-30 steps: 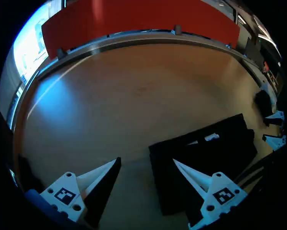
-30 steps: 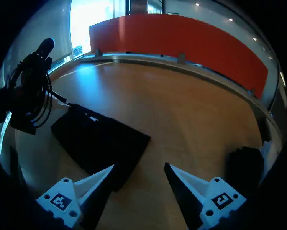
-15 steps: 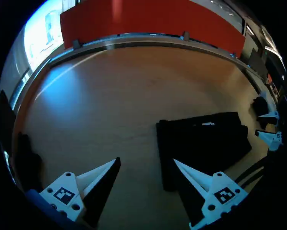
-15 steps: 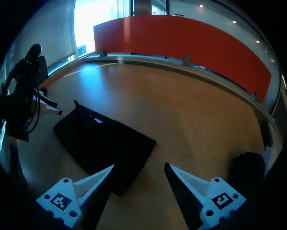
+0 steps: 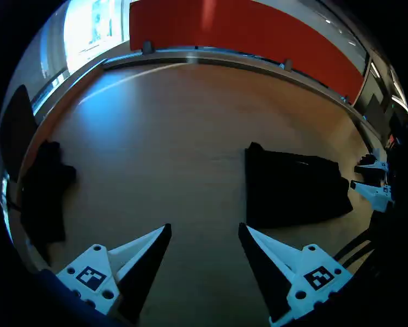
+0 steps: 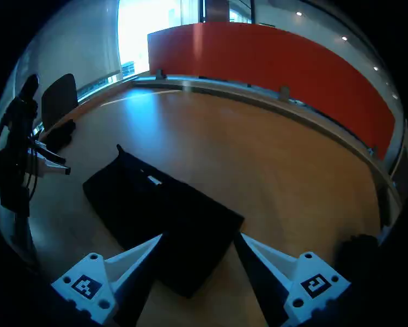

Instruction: Fold towel

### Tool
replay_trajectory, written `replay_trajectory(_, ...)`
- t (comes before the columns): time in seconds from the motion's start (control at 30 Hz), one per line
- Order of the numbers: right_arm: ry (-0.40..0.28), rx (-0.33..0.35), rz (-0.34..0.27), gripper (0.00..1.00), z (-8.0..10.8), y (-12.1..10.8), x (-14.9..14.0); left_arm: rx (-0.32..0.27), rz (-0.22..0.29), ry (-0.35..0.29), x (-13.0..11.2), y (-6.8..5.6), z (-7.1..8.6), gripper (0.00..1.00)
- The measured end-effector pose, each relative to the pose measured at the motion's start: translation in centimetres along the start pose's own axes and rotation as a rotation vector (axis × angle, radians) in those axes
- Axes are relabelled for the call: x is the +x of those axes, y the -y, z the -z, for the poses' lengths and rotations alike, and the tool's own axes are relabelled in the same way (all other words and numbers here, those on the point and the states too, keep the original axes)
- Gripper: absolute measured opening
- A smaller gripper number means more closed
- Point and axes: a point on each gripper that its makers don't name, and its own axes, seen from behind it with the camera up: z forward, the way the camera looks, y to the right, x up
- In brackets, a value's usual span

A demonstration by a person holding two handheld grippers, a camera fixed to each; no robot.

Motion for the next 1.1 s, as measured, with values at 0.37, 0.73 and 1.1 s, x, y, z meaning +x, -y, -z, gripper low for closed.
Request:
replay_trajectory(0.37,0.007,0.06,0.067,0.91,-3.3,3.5,1.2,0.045,0.091,-0.012,-2.9,2.4,2.5,0.91)
replay_trajectory(0.73,0.003,0.102,0.117,0.91,-6.2,6.1,2.8,0.079,0.128,-0.011,-4.6,4.2,3.6,0.91)
replay_trajectory(1.1,0.015,0.098,0.132,0.91,-7.1,5.8,2.8,0.073,0.116,-0.008,-4.4,4.2,3.3,0.91)
